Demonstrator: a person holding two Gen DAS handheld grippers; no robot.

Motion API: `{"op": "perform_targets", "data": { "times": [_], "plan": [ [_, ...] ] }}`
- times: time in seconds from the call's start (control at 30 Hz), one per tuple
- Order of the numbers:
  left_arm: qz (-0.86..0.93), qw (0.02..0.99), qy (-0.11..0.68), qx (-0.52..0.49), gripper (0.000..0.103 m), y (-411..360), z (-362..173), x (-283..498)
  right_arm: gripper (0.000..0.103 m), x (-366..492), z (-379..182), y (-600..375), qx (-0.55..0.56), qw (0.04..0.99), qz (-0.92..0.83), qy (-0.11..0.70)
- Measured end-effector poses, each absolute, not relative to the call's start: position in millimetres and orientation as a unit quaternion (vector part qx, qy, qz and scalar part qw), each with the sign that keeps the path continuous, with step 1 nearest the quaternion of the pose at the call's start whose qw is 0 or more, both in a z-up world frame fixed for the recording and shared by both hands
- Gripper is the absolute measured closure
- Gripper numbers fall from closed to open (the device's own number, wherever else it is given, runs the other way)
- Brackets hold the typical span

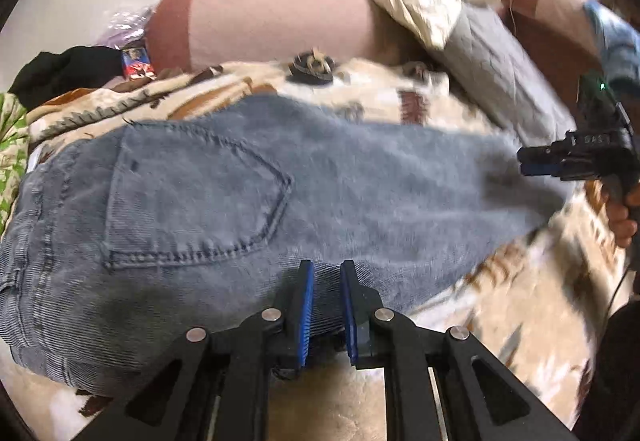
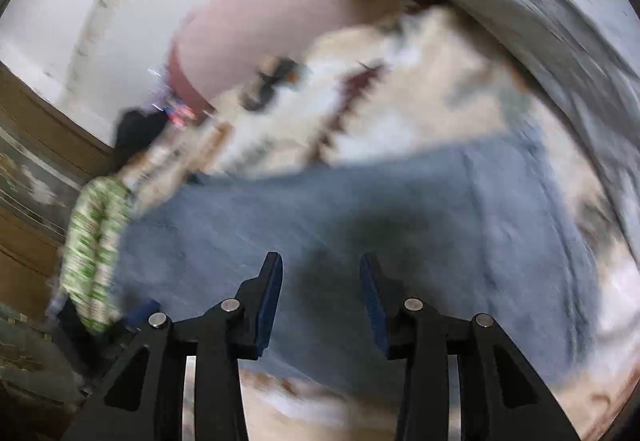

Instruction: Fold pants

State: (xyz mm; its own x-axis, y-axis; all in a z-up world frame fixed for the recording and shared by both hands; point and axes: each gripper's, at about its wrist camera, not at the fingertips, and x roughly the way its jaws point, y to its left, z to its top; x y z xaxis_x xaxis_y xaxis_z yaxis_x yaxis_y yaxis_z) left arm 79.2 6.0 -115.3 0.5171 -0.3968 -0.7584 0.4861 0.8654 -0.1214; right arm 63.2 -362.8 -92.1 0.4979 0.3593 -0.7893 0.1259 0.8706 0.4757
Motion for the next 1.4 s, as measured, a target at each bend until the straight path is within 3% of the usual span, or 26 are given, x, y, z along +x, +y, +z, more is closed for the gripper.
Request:
{"op": "perform_targets", "data": {
  "times": [0.17,0.3,0.5,0.57,0.9,1.3,1.4],
  "plan": [
    [-0.265,0.857,0.439,0.051,0.088,9.7,-122.2,79.8,0.063,60.6,-115.4,-368.4,0.191,0.823,0.008,0.535],
    [-0.269,0.855,0.440,0.054,0.088,9.2,-122.4,77.6,0.077,58.2,-118.5,-385.0,0.198,0.819,0.005,0.538],
    [-0.293,0.879,0.376,0.017,0.087,13.9,-89.4,75.8,0.073,72.5,-86.8,-378.8,0.181,0.858,0.019,0.481],
    [-0.297,0.882,0.367,0.000,0.082,14.5,-86.4,78.7,0.072,87.3,-82.2,-365.7,0.181,0.865,0.053,0.466],
    [-0.273,0.867,0.417,0.009,0.079,8.4,-115.2,92.3,0.072,143.9,-124.8,-288.3,0.073,0.859,0.073,0.502],
    [-0.259,0.865,0.429,0.009,0.079,11.1,-123.1,92.5,0.072,143.5,-107.5,-317.6,0.110,0.882,0.003,0.459],
    [-0.257,0.868,0.425,0.004,0.079,14.2,-121.7,91.5,0.063,113.1,-80.8,-354.6,0.182,0.887,0.005,0.424]
  ]
}}
